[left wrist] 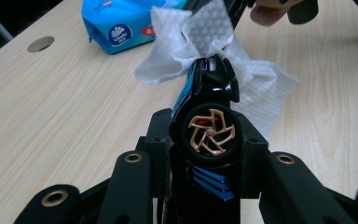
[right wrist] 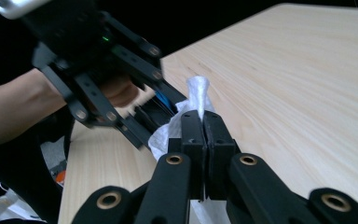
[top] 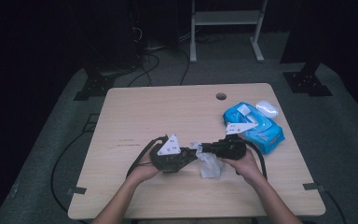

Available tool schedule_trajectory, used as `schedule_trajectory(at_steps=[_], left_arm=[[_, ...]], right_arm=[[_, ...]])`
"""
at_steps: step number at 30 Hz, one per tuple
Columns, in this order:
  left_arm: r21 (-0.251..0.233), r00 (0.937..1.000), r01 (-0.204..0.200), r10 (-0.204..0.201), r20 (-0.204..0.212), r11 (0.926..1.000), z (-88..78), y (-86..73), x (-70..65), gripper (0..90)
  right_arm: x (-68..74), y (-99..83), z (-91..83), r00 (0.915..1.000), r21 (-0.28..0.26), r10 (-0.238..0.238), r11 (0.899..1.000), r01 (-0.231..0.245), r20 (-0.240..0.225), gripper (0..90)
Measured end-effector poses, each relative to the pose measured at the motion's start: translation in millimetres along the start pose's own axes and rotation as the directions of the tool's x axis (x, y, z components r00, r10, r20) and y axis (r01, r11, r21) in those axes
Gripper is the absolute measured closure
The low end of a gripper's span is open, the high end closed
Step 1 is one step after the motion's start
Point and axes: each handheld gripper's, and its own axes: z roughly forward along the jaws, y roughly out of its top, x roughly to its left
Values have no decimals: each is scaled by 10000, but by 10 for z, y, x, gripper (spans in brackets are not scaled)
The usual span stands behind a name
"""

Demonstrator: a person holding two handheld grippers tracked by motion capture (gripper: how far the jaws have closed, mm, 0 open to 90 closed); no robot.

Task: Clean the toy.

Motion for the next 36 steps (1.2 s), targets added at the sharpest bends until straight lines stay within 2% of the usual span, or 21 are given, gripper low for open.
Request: schedule_trajectory(at_steps=[1,3,7,8,11,12,14,15,16,17,19,24,32,33,36], left_arm=[[-175,9999,141,-142,-12,9997,-24,3,17,648],[-292,9998,181,-181,-24,9994,-44,16,27,647],[-495,9997,224,-221,62,9985,-43,31,28,647],[-530,9996,276,-272,87,9982,-44,25,37,647],[-655,9992,387,-381,101,9971,-50,10,46,647],[-784,9992,390,-384,96,9962,-58,6,49,646],[-834,9992,402,-395,101,9957,-63,11,50,646],[-1038,9992,388,-372,170,9938,-72,21,46,646],[-1038,9992,388,-372,170,9938,-72,21,46,645],[-1184,9989,430,-408,211,9920,-74,27,45,645],[-1290,9987,463,-431,274,9906,-71,30,48,644],[-1410,9987,445,-407,296,9890,-86,9,51,642],[-1403,9986,440,-396,343,9891,-163,-54,74,637],[-1396,9983,514,-472,331,9889,-182,-72,84,637],[-1285,9991,353,-322,262,9911,-177,-77,72,635]], right_arm=[[-67,-74,8,9996,190,243,9995,-245,115,880],[-127,-138,23,9985,367,523,9979,-529,153,879],[-159,-191,88,9977,723,655,9952,-666,173,879],[-158,-194,98,9972,612,745,9954,-743,-18,880],[-156,-183,90,9956,467,928,9946,-922,-110,880],[-164,-171,63,9930,238,1135,9933,-1127,-339,881],[-157,-150,31,9899,-56,1323,9911,-1328,-512,881],[-147,-136,10,9883,-207,1401,9897,-1416,-606,884],[-147,-136,10,9883,-207,1401,9897,-1416,-606,884],[-113,-95,-32,9888,-492,1297,9898,-1335,-734,884],[-75,-52,-66,9906,-669,1162,9904,-1211,-725,884],[-37,13,-87,9913,-758,1056,9908,-1117,-791,884],[17,98,20,9912,-736,841,9931,-918,-1020,884],[41,137,53,9923,-662,708,9948,-777,-1014,884],[90,188,134,9899,-608,590,9959,-673,-1292,885]])
